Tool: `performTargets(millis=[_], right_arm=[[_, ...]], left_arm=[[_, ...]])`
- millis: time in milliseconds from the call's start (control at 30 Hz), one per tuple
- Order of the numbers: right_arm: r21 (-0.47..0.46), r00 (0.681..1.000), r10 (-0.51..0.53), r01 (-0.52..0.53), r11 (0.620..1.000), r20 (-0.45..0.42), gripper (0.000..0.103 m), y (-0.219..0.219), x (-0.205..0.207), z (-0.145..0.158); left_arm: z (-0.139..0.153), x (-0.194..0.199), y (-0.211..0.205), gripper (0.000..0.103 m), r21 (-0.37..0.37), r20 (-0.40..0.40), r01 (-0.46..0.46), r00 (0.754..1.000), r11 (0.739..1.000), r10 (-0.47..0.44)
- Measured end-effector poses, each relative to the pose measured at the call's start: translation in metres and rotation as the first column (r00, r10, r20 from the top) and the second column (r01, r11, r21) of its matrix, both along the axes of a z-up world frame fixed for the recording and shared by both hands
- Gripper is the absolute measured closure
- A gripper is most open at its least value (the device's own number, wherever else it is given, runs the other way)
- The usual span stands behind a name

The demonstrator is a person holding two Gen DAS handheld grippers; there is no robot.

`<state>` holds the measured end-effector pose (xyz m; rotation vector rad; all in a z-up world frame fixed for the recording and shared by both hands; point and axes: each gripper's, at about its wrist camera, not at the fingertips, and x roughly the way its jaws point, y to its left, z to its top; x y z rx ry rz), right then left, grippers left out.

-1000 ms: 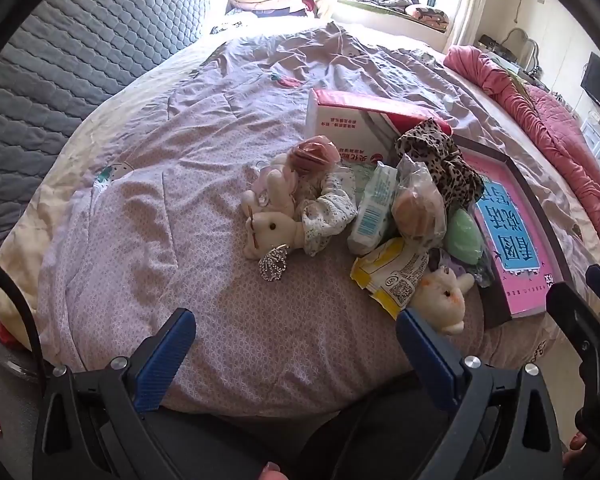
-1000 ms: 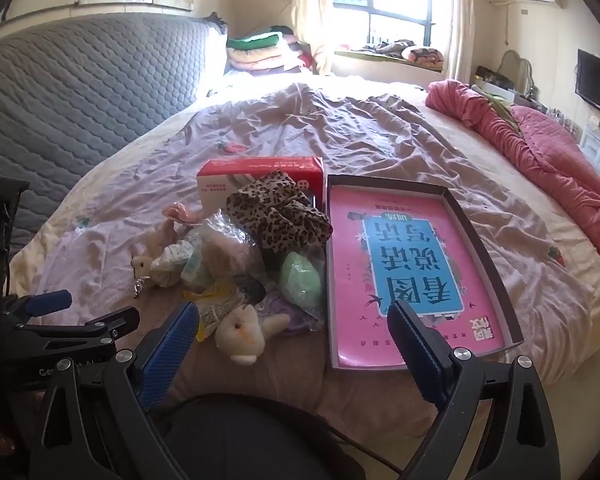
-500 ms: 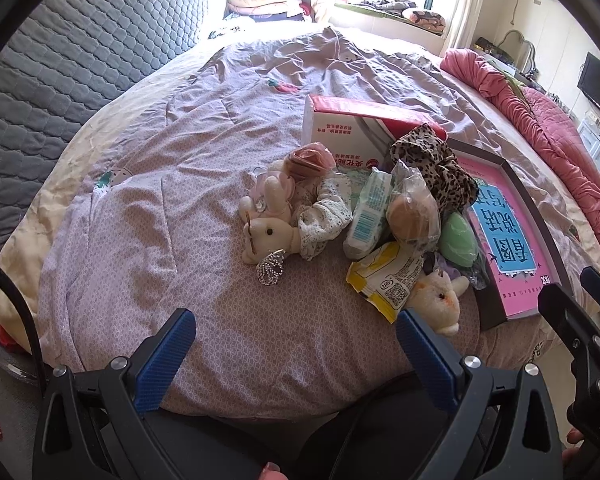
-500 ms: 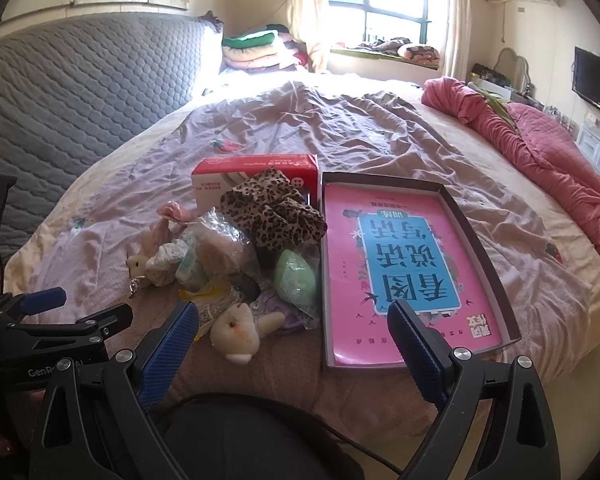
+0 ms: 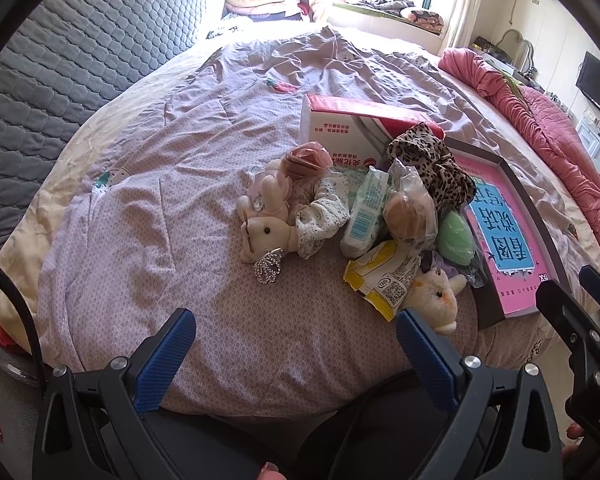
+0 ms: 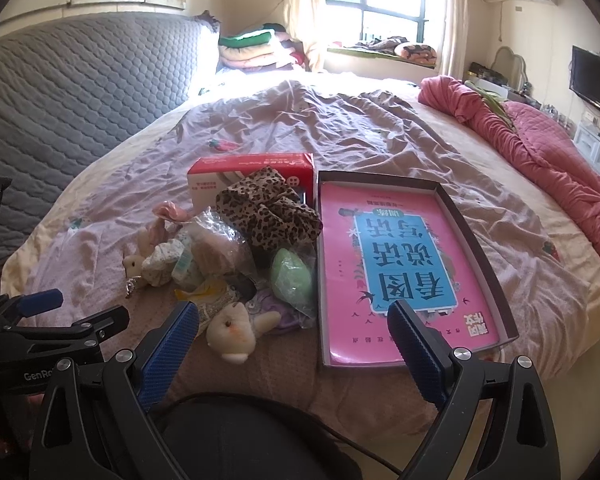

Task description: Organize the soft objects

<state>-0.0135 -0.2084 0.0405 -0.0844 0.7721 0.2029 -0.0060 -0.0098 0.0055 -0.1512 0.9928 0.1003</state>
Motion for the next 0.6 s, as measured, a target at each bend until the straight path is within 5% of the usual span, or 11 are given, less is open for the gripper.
performTargets(millis=[600], right_arm=[[-0.003,1.0,-0.007,0.007,1.0,-0.003,0.008,-0.0019,0.0004,-0.0006]], left_arm=[[0.0007,0.0007,0.0017,0.002,-0.003,0.0,-0.005,1.0,1.0,0.005]])
